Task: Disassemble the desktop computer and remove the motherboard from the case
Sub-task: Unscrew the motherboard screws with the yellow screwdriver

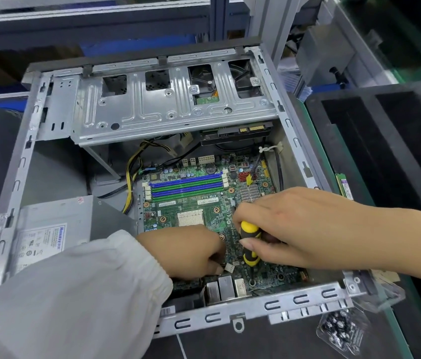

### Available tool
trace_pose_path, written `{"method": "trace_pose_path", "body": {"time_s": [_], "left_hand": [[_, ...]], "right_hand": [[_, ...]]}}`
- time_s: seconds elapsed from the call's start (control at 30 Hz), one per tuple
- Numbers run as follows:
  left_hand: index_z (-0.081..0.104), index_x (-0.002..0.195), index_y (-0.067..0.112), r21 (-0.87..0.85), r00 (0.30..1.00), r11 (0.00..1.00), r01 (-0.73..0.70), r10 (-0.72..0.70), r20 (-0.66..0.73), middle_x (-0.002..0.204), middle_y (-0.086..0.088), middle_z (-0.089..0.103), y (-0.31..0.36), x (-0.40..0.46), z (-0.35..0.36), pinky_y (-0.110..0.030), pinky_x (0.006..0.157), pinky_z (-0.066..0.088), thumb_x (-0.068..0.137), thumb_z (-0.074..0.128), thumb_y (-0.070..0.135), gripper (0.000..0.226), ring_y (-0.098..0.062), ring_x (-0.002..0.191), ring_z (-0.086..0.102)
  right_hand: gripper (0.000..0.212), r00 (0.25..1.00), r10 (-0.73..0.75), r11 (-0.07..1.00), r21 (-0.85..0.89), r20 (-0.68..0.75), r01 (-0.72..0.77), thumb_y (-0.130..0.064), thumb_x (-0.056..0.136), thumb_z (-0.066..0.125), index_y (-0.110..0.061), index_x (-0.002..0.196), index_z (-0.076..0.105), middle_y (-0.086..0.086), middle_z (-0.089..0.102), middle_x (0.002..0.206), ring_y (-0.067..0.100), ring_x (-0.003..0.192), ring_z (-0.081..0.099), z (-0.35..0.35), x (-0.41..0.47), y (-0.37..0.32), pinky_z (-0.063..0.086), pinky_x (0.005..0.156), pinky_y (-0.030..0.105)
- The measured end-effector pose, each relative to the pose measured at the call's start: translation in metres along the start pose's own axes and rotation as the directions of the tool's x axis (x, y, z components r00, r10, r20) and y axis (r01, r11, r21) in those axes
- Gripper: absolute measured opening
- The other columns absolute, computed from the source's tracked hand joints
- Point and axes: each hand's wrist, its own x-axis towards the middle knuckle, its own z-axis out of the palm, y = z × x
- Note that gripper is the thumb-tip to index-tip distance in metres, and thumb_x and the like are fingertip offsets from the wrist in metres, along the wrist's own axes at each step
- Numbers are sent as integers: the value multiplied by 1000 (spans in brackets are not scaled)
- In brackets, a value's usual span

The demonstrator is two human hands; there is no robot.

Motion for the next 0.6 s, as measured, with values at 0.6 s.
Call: {"method": "trace_pose_path", "body": {"time_s": [0.6], "left_hand": [[57,83,18,-233,963,952,-198,145,-226,69,6,55,8,-3,-13,-24,59,42,82,73,23,17,-5,59,48]], "right_hand": [[21,995,-97,991,98,10,95,-51,95,35,-30,93,39,-14,48,76,9,65,47,13,1,10,42,56,27]]}}
